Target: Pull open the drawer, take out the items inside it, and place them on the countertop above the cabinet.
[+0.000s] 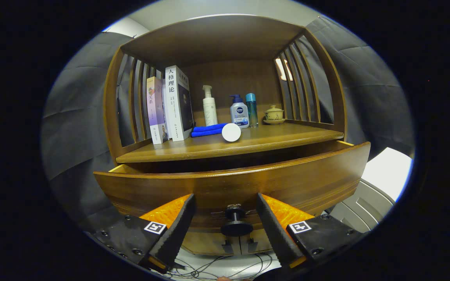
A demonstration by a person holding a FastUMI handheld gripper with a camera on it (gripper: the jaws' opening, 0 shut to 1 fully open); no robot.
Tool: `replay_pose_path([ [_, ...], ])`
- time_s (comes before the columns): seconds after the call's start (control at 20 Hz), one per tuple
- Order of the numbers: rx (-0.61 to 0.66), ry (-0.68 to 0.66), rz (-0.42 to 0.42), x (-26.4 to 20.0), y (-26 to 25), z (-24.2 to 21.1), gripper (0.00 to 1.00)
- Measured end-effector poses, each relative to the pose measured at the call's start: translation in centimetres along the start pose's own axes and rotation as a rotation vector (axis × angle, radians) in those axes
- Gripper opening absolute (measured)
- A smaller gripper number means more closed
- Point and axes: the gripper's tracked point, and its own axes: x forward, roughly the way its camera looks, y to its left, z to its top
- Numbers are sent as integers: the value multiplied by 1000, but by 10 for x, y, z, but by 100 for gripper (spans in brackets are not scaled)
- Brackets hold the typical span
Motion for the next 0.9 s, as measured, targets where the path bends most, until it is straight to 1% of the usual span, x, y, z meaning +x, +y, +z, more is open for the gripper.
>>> replay_pose_path([
  [0.3, -38, 11, -12, 32, 0, 6, 98],
  [0.6, -66, 21, -29, 55, 2, 11, 98],
  [0.9, -95, 29, -27, 57, 4, 11, 98],
])
